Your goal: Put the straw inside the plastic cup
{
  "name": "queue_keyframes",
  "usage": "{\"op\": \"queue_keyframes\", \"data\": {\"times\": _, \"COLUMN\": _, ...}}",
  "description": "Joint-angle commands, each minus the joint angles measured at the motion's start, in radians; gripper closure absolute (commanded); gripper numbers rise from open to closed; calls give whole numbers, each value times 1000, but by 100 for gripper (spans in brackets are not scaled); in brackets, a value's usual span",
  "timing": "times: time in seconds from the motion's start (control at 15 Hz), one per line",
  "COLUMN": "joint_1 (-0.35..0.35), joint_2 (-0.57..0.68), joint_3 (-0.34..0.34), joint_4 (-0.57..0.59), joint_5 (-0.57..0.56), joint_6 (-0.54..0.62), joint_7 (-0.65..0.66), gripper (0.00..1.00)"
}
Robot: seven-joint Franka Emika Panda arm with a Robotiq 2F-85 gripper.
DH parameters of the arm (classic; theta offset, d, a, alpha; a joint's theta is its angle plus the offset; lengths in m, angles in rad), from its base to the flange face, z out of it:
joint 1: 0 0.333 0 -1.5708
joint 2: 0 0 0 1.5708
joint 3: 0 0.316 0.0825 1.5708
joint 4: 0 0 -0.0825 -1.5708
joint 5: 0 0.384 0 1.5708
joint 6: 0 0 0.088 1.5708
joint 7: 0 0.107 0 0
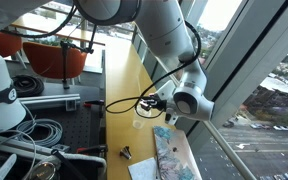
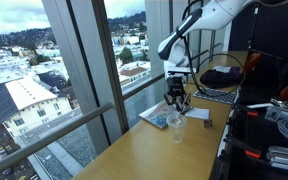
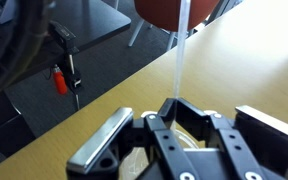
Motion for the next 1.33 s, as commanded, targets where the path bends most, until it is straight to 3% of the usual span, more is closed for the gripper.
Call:
{"op": "queue_keyframes", "data": {"times": 0.0, "joint_1": -7, "joint_2": 58, "joint_3": -6, "joint_4": 87, "joint_5": 31, "joint_6": -61, "joint_7": 27, "gripper": 97}}
{"op": "queue_keyframes", "data": {"times": 1.27, "joint_1": -14, "joint_2": 232, "joint_3": 0, "joint_4": 301, "joint_5": 41, "joint_6": -157, "joint_7": 40, "gripper": 97}}
